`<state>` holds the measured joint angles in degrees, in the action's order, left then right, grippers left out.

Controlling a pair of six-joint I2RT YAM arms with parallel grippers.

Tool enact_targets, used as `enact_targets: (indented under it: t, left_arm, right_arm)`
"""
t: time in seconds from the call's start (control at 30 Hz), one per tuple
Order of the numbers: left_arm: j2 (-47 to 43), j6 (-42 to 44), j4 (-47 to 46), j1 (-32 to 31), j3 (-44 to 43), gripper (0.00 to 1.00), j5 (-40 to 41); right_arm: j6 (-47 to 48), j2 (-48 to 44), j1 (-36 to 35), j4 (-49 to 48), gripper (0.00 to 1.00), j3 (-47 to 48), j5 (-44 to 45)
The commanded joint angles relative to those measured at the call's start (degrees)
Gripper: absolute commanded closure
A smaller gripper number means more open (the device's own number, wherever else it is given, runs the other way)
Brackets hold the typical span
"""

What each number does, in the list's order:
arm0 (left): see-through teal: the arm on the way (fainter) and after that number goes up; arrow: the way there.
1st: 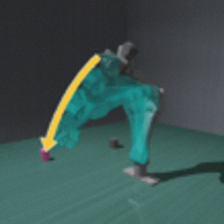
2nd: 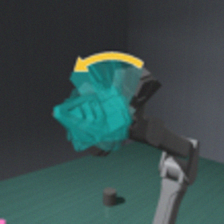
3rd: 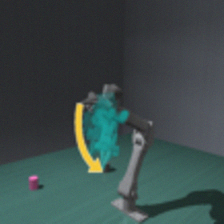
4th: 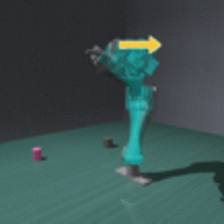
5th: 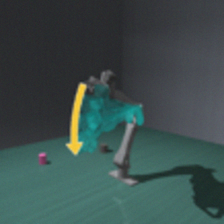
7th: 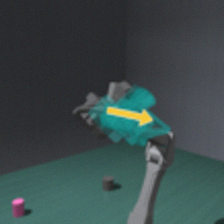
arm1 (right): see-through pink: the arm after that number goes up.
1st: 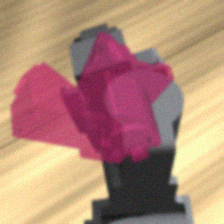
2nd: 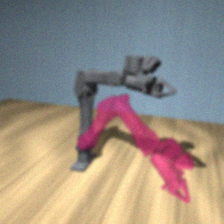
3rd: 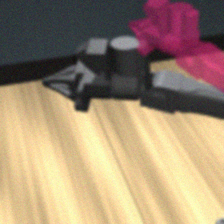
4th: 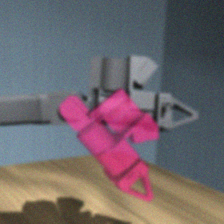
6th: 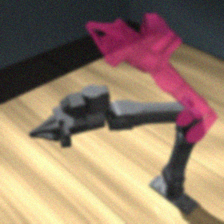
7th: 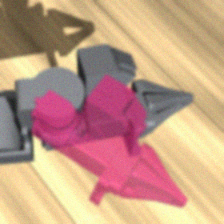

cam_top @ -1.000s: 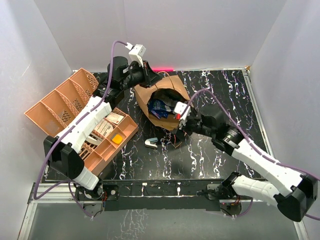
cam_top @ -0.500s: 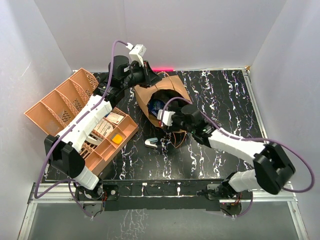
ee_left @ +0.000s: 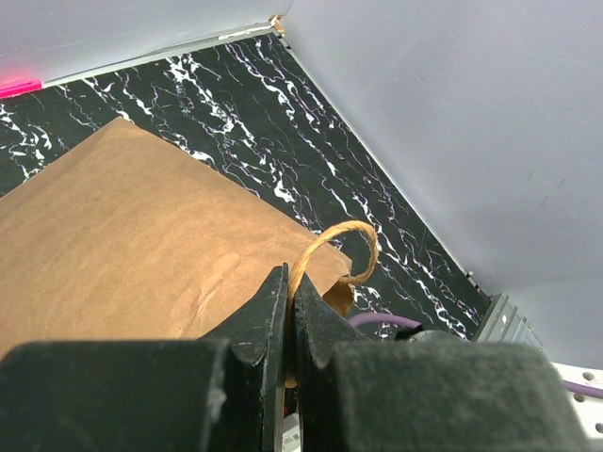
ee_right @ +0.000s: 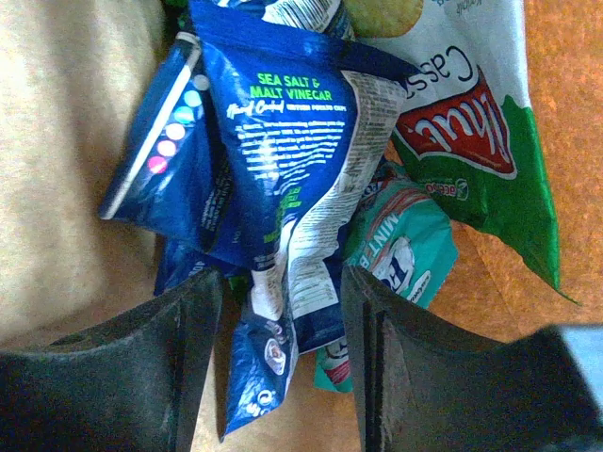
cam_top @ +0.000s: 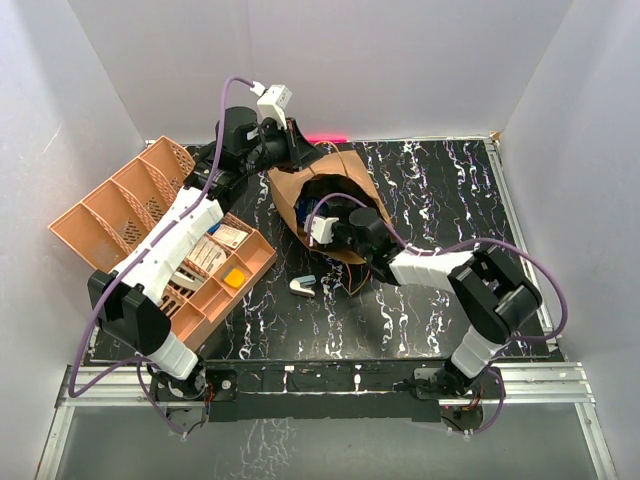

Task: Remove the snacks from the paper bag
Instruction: Pick up the snack from the paper bag.

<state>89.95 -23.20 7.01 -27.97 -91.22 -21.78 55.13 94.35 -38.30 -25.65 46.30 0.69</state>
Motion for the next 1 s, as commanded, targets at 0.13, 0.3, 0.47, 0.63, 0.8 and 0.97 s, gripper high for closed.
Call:
enact_targets:
  t: [0.13,0.3,0.47,0.63,0.8,0.97]
  left_arm:
    - [0.18,-1.06,0.29,0.1,-2.82,1.0,0.17]
    - [0.87,-1.54,0.32,0.17,-3.27,1.0,-0.11]
    - [0.61,-1.35,0.72,0.08,-3.44,1.0,0.52]
    - [0.28,-0.82,1.0,0.1,-3.85,1.0,2.04]
    - [0.48,-0.7,1.01,0.49,-4.14,1.0,2.94]
    - [0.51,-1.35,0.86,1.22,-4.23,1.0,2.96]
  right_arm:
    - [1.23,6.09,2.21,-12.14,0.5,5.99,-0.75]
    - [0.72,9.29,2.83,-13.0,0.55,8.8,-2.02]
    - [-0.18,10.52,3.19,-13.25,0.7,10.0,-2.7]
    - [-0.98,7.23,3.16,-11.08,0.85,8.24,-4.89]
    - [-3.63,1.53,3.94,-7.2,0.93,5.96,-9.62]
    - [-6.29,0.04,4.86,-6.86,0.93,4.58,-12.38]
